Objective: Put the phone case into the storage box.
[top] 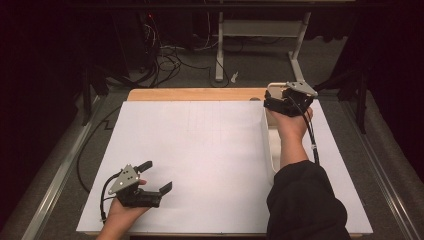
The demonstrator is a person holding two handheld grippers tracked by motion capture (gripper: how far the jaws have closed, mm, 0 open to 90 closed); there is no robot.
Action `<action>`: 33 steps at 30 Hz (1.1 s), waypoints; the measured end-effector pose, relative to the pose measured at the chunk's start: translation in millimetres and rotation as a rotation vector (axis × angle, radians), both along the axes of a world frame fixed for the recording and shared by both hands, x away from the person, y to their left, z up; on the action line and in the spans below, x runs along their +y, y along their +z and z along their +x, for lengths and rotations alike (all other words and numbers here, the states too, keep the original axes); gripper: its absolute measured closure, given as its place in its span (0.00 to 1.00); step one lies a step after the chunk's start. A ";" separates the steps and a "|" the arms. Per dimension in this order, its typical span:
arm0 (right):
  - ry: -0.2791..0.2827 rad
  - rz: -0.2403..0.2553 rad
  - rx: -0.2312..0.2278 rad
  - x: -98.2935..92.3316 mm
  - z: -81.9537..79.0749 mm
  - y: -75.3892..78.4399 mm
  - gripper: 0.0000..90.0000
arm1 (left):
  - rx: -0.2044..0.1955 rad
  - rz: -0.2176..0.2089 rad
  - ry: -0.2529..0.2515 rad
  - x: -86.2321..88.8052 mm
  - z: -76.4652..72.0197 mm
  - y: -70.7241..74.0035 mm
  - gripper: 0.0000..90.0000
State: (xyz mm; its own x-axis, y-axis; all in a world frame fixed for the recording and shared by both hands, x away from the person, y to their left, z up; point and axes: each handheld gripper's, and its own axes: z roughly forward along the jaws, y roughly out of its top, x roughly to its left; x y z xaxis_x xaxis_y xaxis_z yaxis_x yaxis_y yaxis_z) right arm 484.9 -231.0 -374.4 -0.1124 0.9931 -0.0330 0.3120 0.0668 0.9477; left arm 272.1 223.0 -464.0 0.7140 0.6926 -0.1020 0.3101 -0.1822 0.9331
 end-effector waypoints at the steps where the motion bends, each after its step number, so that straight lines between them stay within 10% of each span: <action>1: 0.002 -0.002 0.005 -0.4 -1.2 -0.4 0.00 | 0.001 0.001 0.001 -0.1 0.3 -0.2 0.00; 33: 0.114 0.038 0.007 -13.3 -64.1 10.1 0.00 | 0.005 0.057 0.030 -0.6 4.6 -2.0 0.00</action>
